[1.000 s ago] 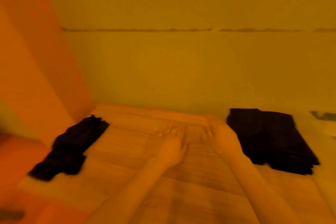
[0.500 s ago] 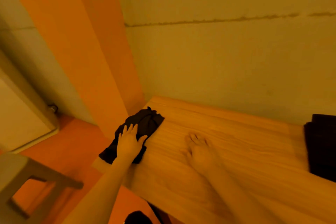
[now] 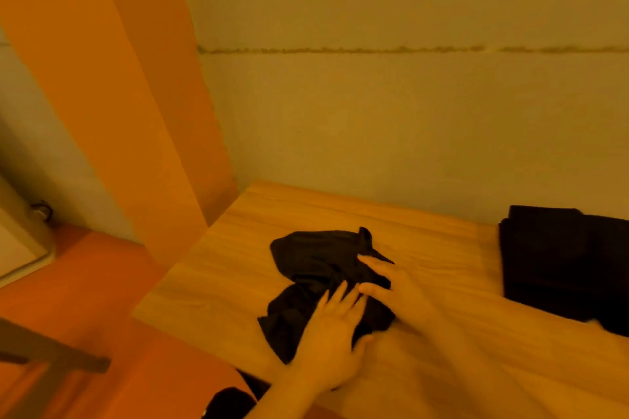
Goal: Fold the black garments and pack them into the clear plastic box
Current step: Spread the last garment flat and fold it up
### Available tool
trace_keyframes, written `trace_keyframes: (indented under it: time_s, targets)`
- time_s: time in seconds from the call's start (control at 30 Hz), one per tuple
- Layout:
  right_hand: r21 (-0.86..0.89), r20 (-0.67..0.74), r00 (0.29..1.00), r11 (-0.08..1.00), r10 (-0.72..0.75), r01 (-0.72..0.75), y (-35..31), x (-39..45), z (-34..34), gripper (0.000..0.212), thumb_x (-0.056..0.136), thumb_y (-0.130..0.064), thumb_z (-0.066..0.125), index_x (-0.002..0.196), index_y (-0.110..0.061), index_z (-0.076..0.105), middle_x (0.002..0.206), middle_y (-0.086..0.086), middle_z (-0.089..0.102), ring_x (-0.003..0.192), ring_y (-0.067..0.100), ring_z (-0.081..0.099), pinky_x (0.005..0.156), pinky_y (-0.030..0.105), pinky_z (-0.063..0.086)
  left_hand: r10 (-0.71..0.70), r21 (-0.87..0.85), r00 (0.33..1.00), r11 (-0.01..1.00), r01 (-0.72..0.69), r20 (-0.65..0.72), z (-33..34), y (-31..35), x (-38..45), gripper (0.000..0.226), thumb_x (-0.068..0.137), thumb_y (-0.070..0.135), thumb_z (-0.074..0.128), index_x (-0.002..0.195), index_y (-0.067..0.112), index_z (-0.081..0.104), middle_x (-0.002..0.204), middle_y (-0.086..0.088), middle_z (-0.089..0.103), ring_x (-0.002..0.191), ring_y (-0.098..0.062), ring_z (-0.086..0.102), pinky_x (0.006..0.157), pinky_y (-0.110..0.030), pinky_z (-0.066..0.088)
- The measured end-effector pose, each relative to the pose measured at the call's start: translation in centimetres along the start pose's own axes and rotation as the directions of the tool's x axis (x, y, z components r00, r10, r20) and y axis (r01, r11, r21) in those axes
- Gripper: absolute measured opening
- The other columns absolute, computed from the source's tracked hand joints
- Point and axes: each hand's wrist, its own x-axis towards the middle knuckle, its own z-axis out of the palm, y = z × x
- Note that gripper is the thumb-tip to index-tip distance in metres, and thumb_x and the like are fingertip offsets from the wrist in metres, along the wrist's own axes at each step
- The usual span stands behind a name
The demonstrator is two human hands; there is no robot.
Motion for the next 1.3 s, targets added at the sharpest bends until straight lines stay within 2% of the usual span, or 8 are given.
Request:
trace_keyframes:
  time_s: [0.17,0.3,0.43,0.53,0.7,0.93,1.13,1.3]
  targets:
    - [0.152,-0.183,0.960,0.971,0.213,-0.187,1.7,-2.7,-3.1,0.009,0.085,-0.011,0.064,0.093,-0.015,0.066,0.082,-0.005,0.062,0.076,0.011,0.059,0.060,0.011,0.040,-0.285,-0.253,0.953,0.934,0.250,-0.108,-1.4,-1.4,1.0,0.070,0.088,0.067,0.021,0.144,0.027,0.030,0.154,0.007,0.022,0.143,-0.009,0.013,0.116,-0.031,0.011]
    - [0.336,-0.069,0.979,0.929,0.190,-0.157,-0.9,-2.4,-6.6,0.015,0.087,-0.006,0.059,0.079,-0.018,0.059,0.082,-0.005,0.062,0.076,0.003,0.057,0.061,0.010,0.043,-0.223,-0.423,0.975,0.884,0.199,-0.008,-5.7,-0.6,3.7,0.059,0.093,0.038,0.050,0.146,0.023,0.027,0.149,0.013,0.023,0.141,-0.009,0.015,0.115,-0.030,0.016]
    - [0.446,-0.002,0.999,0.895,0.039,-0.033,-5.0,-1.1,-10.6,0.016,0.086,0.006,0.054,0.080,-0.009,0.057,0.073,0.002,0.061,0.061,0.001,0.060,0.060,0.012,0.047,-0.090,-0.795,0.981,0.575,0.192,0.172,-10.3,2.7,7.0,0.028,0.090,0.021,0.059,0.118,0.022,0.059,0.116,0.004,0.062,0.104,-0.007,0.058,0.093,-0.022,0.046]
    - [0.495,0.046,0.998,0.869,-0.051,0.022,-7.4,-0.3,-14.0,0.016,0.085,0.006,0.055,0.081,-0.009,0.057,0.069,-0.001,0.063,0.060,0.002,0.060,0.062,0.016,0.047,-0.161,-0.875,0.986,0.469,0.123,0.052,-13.8,3.7,8.9,0.012,0.091,0.011,0.057,0.083,0.014,0.065,0.076,0.001,0.065,0.070,-0.007,0.060,0.067,-0.018,0.049]
    - [0.413,0.233,0.971,0.908,-0.041,-0.061,-9.8,0.2,-20.0,0.007,0.084,-0.009,0.061,0.089,-0.011,0.064,0.081,0.000,0.070,0.075,0.011,0.067,0.065,0.019,0.052,-0.214,-0.942,0.974,0.336,0.007,-0.070,-19.9,3.6,10.2,0.022,0.096,0.015,0.049,0.081,0.011,0.064,0.064,0.007,0.068,0.063,-0.006,0.061,0.062,-0.017,0.049]
    - [-0.079,0.196,0.977,0.995,0.083,-0.069,-12.7,0.6,-25.4,0.007,0.081,-0.013,0.068,0.075,-0.012,0.064,0.071,-0.001,0.065,0.071,0.014,0.061,0.065,0.022,0.050,-0.051,-0.414,0.995,0.906,0.083,0.089,-27.8,2.8,10.4,0.009,0.082,0.024,0.069,0.085,0.014,0.069,0.081,-0.001,0.067,0.074,-0.011,0.062,0.075,-0.026,0.050]
    - [-0.405,0.197,0.958,0.907,0.209,-0.114,-13.4,0.8,-27.2,0.019,0.079,-0.021,0.072,0.097,-0.015,0.068,0.104,0.004,0.069,0.100,0.022,0.063,0.092,0.039,0.050,-0.112,-0.273,0.994,0.956,0.105,-0.008,-32.1,1.6,10.9,0.014,0.085,0.024,0.066,0.087,0.011,0.070,0.083,-0.004,0.066,0.078,-0.017,0.062,0.075,-0.030,0.049]
    - [-0.305,0.082,0.995,0.952,0.063,-0.035,-12.6,0.5,-29.3,0.005,0.085,-0.016,0.065,0.084,-0.021,0.068,0.094,-0.001,0.068,0.097,0.016,0.061,0.086,0.026,0.046,-0.154,-0.163,0.988,0.975,0.150,-0.009,-34.0,-0.5,10.8,0.017,0.086,0.023,0.066,0.091,0.007,0.069,0.084,-0.006,0.065,0.075,-0.016,0.059,0.069,-0.026,0.047]
